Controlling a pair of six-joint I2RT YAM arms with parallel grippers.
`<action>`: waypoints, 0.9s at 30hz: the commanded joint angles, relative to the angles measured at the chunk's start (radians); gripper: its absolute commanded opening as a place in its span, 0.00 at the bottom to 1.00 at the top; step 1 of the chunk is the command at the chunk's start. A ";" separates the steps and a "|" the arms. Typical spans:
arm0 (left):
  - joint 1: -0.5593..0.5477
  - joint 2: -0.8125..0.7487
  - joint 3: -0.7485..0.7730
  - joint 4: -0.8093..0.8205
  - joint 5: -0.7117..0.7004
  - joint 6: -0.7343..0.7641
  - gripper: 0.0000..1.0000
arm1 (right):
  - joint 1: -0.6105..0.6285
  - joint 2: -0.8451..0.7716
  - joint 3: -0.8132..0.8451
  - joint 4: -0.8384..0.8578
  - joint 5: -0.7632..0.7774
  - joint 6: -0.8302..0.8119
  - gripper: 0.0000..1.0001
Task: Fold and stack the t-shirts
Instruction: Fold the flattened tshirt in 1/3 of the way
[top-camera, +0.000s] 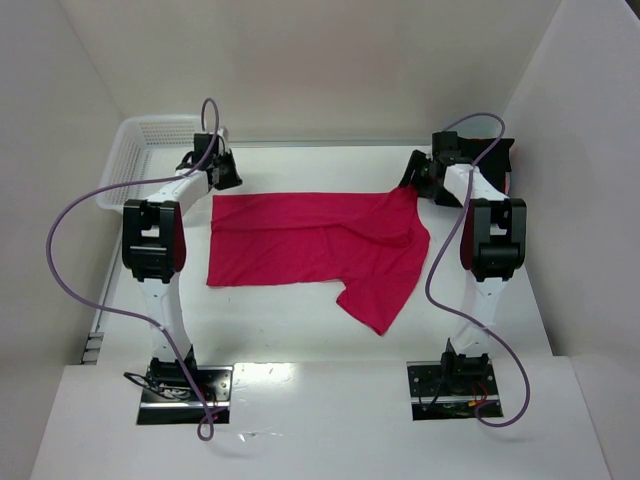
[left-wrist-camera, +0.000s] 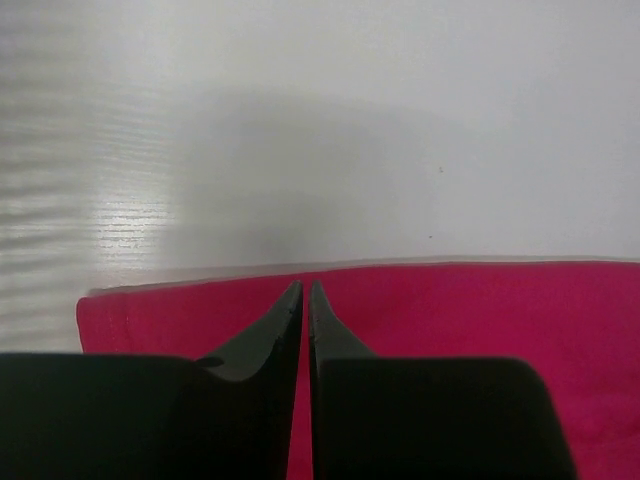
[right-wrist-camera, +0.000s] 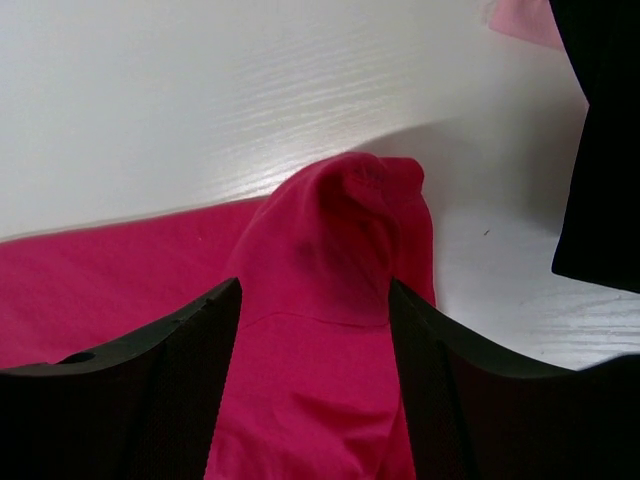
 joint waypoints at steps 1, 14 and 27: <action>0.000 0.028 0.015 -0.002 0.020 -0.019 0.11 | -0.004 -0.035 -0.017 0.004 0.014 -0.017 0.66; 0.000 0.017 -0.016 -0.065 -0.041 -0.029 0.02 | -0.004 -0.006 -0.035 0.013 -0.004 -0.008 0.55; 0.000 -0.083 -0.084 -0.138 -0.199 -0.065 0.01 | -0.004 -0.006 -0.053 0.024 -0.013 -0.008 0.55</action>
